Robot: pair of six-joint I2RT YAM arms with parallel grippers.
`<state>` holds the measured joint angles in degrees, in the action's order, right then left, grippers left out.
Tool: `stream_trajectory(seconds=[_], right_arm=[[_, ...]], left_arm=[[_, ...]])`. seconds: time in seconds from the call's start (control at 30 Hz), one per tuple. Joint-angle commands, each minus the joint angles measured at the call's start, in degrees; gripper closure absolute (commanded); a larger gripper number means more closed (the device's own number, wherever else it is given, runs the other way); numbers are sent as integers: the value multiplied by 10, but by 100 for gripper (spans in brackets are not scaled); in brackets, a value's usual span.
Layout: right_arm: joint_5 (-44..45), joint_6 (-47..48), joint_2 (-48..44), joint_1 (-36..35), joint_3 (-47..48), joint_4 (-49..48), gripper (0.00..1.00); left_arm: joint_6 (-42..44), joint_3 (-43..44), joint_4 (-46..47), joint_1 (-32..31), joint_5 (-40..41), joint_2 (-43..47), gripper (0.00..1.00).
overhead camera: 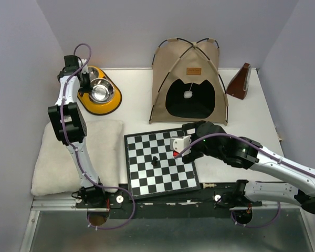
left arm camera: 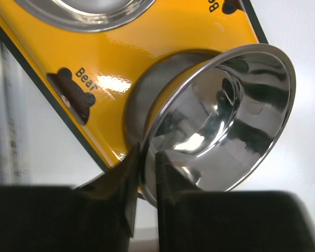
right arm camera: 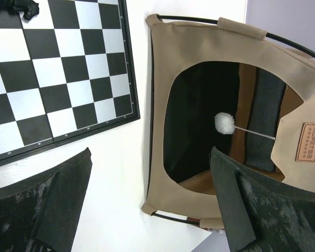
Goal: Set up the pet tent
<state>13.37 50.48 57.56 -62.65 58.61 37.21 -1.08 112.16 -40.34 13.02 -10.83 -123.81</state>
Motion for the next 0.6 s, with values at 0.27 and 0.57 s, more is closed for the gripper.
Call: stream_trajectory(seconds=[0.27,0.57], right_arm=[[-29,-29,-4,21,35,31,0],[-159,-133,19,103,93,92,0]], left_arm=[[155,12,-123,59,-54,125,1],[709,-214,-434,68,-171,284,1]])
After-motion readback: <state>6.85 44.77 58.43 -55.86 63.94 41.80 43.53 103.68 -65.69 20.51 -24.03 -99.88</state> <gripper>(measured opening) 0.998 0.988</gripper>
